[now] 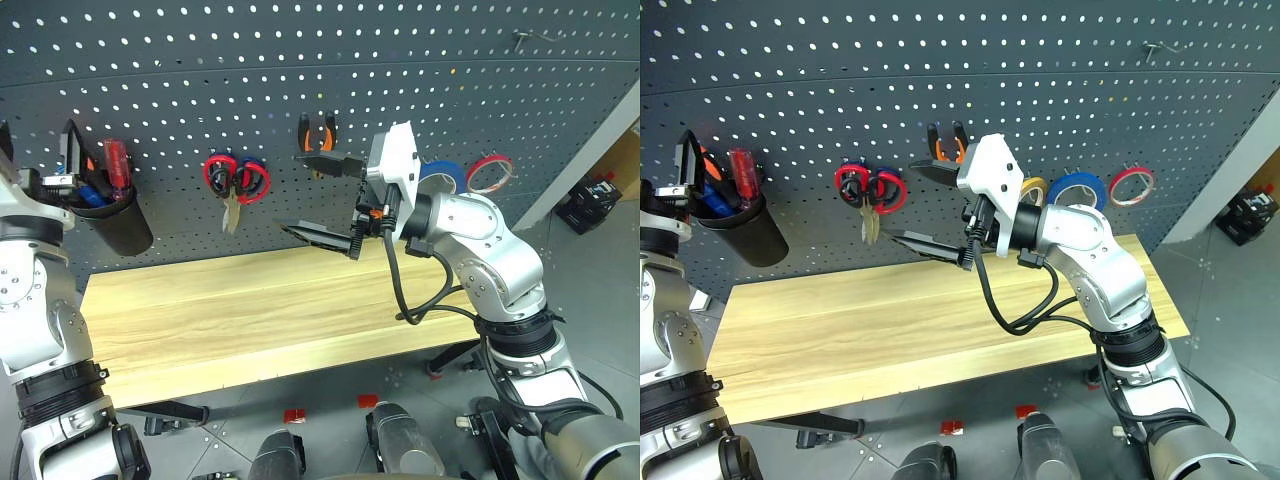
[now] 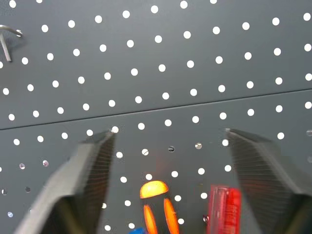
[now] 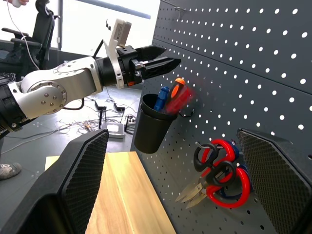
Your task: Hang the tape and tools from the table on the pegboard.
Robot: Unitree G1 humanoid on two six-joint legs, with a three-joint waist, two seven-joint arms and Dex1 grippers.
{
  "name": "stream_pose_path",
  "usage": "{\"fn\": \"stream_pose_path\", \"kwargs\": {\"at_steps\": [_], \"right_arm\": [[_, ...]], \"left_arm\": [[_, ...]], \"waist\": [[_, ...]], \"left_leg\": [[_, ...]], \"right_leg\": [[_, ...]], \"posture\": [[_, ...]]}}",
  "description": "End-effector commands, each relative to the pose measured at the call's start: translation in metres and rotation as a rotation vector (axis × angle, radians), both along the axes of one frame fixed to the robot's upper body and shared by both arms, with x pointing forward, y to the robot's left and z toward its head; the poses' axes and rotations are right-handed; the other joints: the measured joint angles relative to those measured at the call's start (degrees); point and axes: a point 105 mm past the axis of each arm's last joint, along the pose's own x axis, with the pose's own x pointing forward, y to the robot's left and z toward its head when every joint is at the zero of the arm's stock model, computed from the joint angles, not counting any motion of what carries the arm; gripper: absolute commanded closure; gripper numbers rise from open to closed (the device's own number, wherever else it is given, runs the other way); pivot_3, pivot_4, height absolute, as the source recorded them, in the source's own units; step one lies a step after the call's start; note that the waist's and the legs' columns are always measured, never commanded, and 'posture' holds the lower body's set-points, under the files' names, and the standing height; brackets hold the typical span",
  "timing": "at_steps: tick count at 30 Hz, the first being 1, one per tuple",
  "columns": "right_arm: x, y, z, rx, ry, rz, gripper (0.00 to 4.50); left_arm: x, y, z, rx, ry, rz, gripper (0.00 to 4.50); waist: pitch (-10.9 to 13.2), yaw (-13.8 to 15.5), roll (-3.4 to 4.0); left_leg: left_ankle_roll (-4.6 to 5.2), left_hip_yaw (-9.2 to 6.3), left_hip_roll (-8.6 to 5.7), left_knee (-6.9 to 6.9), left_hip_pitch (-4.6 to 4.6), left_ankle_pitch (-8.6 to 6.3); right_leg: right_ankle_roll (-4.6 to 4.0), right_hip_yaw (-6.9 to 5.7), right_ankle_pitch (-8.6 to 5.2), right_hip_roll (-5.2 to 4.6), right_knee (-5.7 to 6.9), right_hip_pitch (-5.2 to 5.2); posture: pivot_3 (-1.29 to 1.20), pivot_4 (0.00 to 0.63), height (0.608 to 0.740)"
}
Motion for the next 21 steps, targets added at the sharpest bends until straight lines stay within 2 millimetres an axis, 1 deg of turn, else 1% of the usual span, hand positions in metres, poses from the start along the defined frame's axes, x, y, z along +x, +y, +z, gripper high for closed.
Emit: {"fn": "stream_pose_path", "kwargs": {"at_steps": [1,2,4,5,8,9,11,13,15,16,17,19,21], "right_arm": [[-0.005,-0.005,0.012,0.032,-0.055,0.002,0.00],[-0.004,-0.008,0.011,0.035,-0.049,-0.010,0.00],[-0.001,-0.016,0.006,0.037,-0.036,-0.035,0.00],[-0.001,-0.019,0.003,0.035,-0.029,-0.046,0.00],[0.000,-0.029,-0.008,0.020,-0.013,-0.088,0.00],[0.000,-0.033,-0.012,0.017,-0.001,-0.102,0.00],[0.000,-0.040,-0.023,0.015,0.034,-0.137,0.00],[0.000,-0.045,-0.032,0.022,0.061,-0.176,0.00],[0.005,-0.051,-0.041,0.039,0.085,-0.244,0.00],[0.010,-0.055,-0.049,0.051,0.112,-0.292,0.00],[0.014,-0.059,-0.056,0.058,0.133,-0.335,0.00],[0.022,-0.070,-0.076,0.050,0.174,-0.428,0.00],[0.029,-0.083,-0.102,0.020,0.218,-0.515,0.00]], "left_arm": [[-0.003,-0.046,0.022,0.154,-0.040,-0.121,0.53],[-0.001,-0.058,0.016,0.182,-0.010,-0.167,0.53],[0.001,-0.073,-0.002,0.217,0.071,-0.226,0.53],[0.000,-0.077,-0.011,0.219,0.101,-0.239,0.53],[-0.006,-0.077,-0.030,0.172,0.157,-0.231,0.53],[-0.009,-0.075,-0.036,0.144,0.173,-0.217,0.53],[-0.016,-0.067,-0.061,0.094,0.245,-0.168,0.53],[-0.022,-0.053,-0.085,-0.004,0.313,-0.090,0.53],[-0.028,-0.039,-0.112,-0.087,0.399,0.009,0.53],[-0.032,-0.029,-0.127,-0.108,0.448,0.095,0.53],[-0.035,-0.023,-0.140,-0.132,0.495,0.149,0.53],[-0.042,-0.013,-0.164,-0.196,0.592,0.236,0.53],[-0.047,-0.013,-0.174,-0.187,0.629,0.249,0.53]], "waist": [[-0.1,0.2,0.05],[-0.2,0.3,0.06],[-0.8,0.2,0.21],[-1.0,0.2,0.33],[-1.1,0.2,0.43],[-1.1,0.2,0.43],[-1.2,0.3,0.43],[-1.3,0.4,0.50],[-1.3,0.6,0.48],[-1.4,0.8,0.48],[-1.6,1.0,0.48],[-1.7,1.9,0.47],[-2.1,3.1,0.48]], "left_leg": [[0.00,-0.05,-0.03,0.00,0.00,0.00],[0.00,-0.08,-0.10,-0.01,0.00,0.00],[0.03,-0.10,-0.18,-0.04,0.00,-0.01],[0.06,-0.09,-0.19,-0.04,0.04,-0.03],[0.13,-0.10,-0.28,-0.13,0.33,-0.07],[0.14,-0.12,-0.27,-0.13,0.33,-0.08],[0.15,-0.12,-0.29,-0.15,0.33,-0.09],[0.25,-0.14,-0.31,-0.11,0.35,-0.14],[0.26,-0.14,-0.37,-0.08,0.37,-0.15],[0.26,-0.17,-0.41,-0.06,0.37,-0.15],[0.27,-0.23,-0.42,-0.03,0.43,-0.16],[0.29,-0.31,-0.48,-0.03,0.71,-0.18],[0.41,-0.25,-0.51,-0.05,1.03,-0.27]], "right_leg": [[0.00,0.01,0.00,-0.01,0.00,0.03],[0.00,0.05,0.00,-0.05,-0.01,0.04],[0.00,0.11,0.00,-0.08,0.00,0.05],[0.00,0.13,0.00,-0.08,0.01,0.09],[0.00,0.21,0.00,-0.12,-0.05,0.22],[0.00,0.22,0.00,-0.11,-0.03,0.23],[0.00,0.25,0.00,-0.11,-0.04,0.23],[0.00,0.27,0.00,-0.12,-0.03,0.26],[0.00,0.31,0.00,-0.15,-0.04,0.29],[0.00,0.29,0.00,-0.18,-0.06,0.36],[0.00,0.27,0.00,-0.18,-0.10,0.50],[0.00,0.26,0.00,-0.19,-0.13,0.86],[0.01,0.30,0.00,-0.19,-0.15,1.14]], "posture": [[-0.14,0.101,0.740],[-0.13,0.099,0.740],[-0.13,0.096,0.740],[-0.13,0.095,0.740],[-0.13,0.092,0.740],[-0.12,0.090,0.740],[-0.11,0.088,0.740],[-0.11,0.086,0.740],[-0.10,0.085,0.740],[-0.10,0.082,0.740],[-0.10,0.082,0.740],[-0.09,0.077,0.740],[-0.09,0.071,0.740]]}}
